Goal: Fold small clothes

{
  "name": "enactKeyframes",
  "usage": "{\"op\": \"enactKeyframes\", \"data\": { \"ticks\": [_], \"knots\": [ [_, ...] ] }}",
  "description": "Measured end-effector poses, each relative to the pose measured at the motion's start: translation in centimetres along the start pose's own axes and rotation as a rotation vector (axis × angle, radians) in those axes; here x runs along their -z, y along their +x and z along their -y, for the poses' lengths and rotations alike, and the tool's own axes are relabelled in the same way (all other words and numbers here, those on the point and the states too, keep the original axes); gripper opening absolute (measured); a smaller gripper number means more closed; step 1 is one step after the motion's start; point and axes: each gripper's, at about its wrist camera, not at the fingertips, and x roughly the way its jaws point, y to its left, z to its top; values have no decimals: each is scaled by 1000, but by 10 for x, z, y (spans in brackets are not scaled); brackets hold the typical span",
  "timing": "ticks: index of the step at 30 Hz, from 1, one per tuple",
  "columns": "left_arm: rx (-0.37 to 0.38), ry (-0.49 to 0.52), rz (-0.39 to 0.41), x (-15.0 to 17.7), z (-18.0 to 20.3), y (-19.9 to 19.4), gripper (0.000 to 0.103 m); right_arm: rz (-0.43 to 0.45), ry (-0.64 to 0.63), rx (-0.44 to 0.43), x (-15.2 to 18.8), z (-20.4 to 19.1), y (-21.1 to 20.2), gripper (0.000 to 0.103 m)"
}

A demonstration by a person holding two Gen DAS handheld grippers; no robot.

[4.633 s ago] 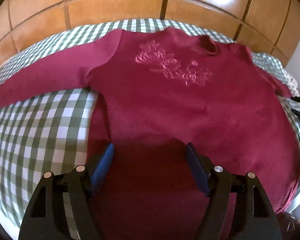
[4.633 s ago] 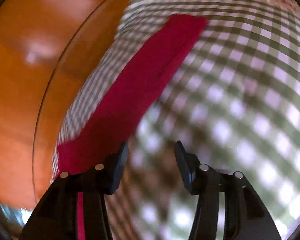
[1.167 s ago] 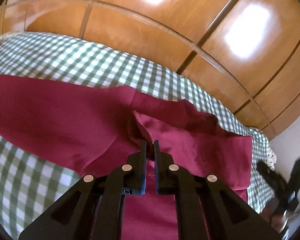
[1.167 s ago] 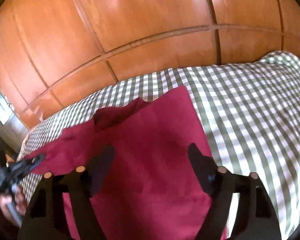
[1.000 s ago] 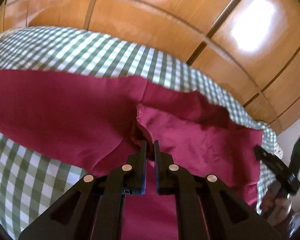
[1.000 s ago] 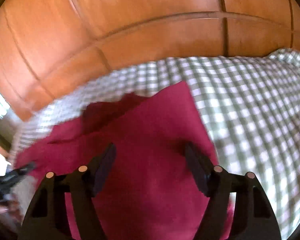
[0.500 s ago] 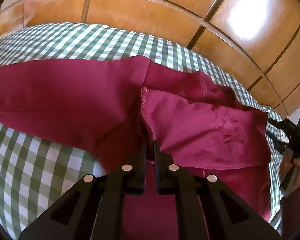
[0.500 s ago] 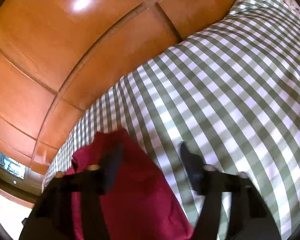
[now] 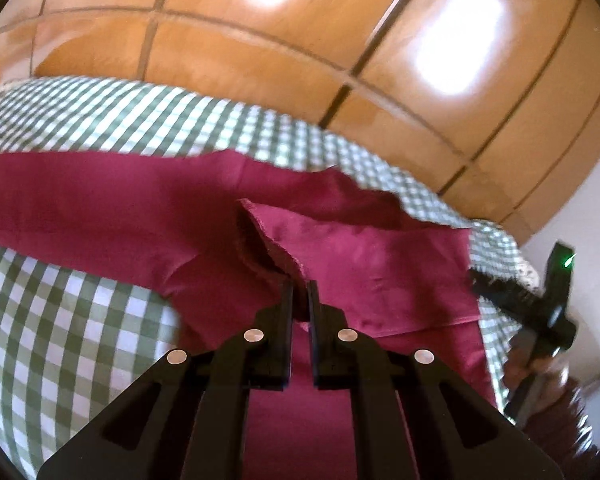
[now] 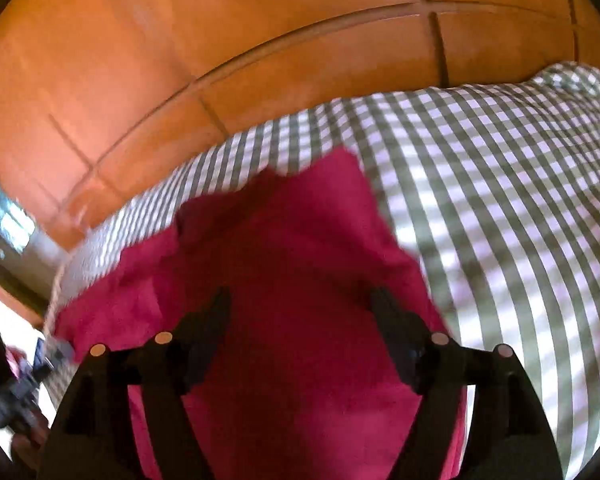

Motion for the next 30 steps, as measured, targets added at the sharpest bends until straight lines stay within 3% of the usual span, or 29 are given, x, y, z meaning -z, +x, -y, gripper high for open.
{"op": "enactKeyframes", "data": {
  "ticks": [2, 6, 10, 12, 15, 19, 23, 26, 30],
  "knots": [
    [42, 13, 13, 1, 10, -11, 5, -4, -39, 24, 10, -6, -4, 73],
    [149, 94, 34, 9, 41, -37, 6, -24, -14, -19, 29, -2, -23, 73],
    [240, 124, 62, 6, 67, -59, 5, -121, 34, -190, 51, 1, -33, 75],
    [294, 123, 93, -1, 77, -71, 5, -188, 38, -259, 70, -5, -30, 87],
    [380, 160, 143, -10, 93, -94, 5, -188, 18, -247, 81, -11, -33, 87],
    [368, 209, 119, -5, 102, -91, 5, -74, 83, -215, 62, 5, -53, 85],
    [328, 182, 38, 12, 88, -71, 5, 18, 110, -142, 21, 20, -64, 69],
    [306, 151, -14, 29, 74, -62, 5, 34, 124, -85, -17, 22, -53, 65],
    [273, 143, -50, 48, 60, -60, 5, -32, 73, -7, -59, -5, -20, 65]
  ]
}}
